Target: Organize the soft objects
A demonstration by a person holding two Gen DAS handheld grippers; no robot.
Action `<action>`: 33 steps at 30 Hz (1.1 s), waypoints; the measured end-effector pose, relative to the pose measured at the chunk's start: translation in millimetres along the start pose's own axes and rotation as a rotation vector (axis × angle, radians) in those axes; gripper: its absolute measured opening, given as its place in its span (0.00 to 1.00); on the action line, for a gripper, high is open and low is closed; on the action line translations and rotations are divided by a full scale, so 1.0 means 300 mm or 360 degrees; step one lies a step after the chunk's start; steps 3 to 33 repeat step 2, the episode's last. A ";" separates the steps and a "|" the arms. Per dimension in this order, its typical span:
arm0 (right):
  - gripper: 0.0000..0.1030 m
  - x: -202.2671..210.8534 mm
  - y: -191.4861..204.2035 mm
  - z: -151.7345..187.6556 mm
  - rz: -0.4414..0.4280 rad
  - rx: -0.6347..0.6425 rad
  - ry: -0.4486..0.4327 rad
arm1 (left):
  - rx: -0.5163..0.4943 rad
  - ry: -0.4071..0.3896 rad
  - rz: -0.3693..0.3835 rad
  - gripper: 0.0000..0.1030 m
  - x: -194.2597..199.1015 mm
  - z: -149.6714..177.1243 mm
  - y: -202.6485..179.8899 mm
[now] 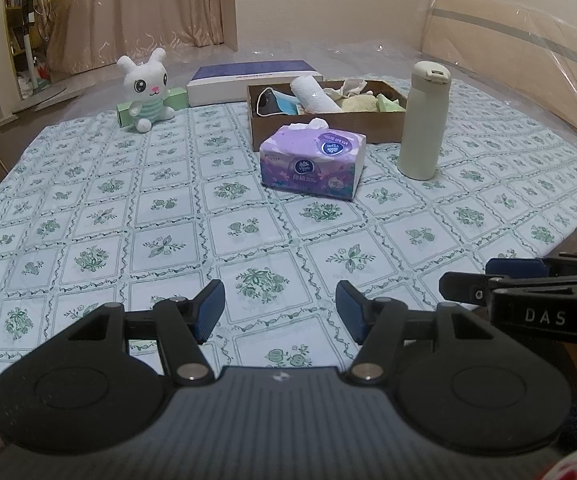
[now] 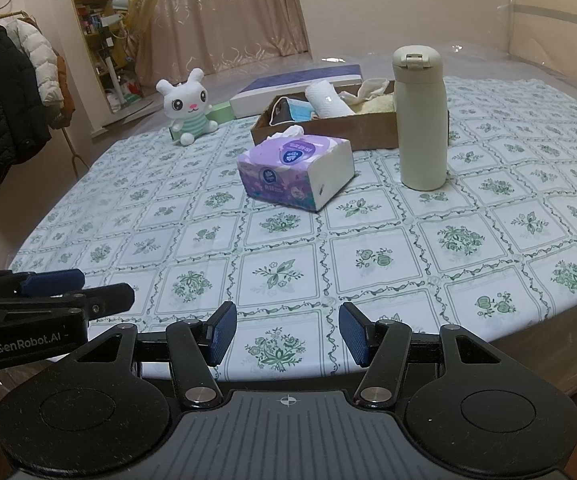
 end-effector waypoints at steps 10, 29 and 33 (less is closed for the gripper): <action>0.55 0.000 0.000 0.000 -0.0001 -0.0001 0.0001 | 0.0009 0.0017 0.0003 0.57 -0.006 -0.004 0.004; 0.55 0.000 0.000 0.000 -0.0001 -0.0001 0.0001 | 0.0009 0.0017 0.0003 0.57 -0.006 -0.004 0.004; 0.55 0.000 0.000 0.000 -0.0001 -0.0001 0.0001 | 0.0009 0.0017 0.0003 0.57 -0.006 -0.004 0.004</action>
Point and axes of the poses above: each gripper's, at about its wrist camera, not at the fingertips, and x roughly against the way its jaws point, y to its left, z to its underside, the point moved 3 cm from there along -x, roughly the way its jaws point, and after that the axes turned 9 degrees about y, right-handed, at the moved point
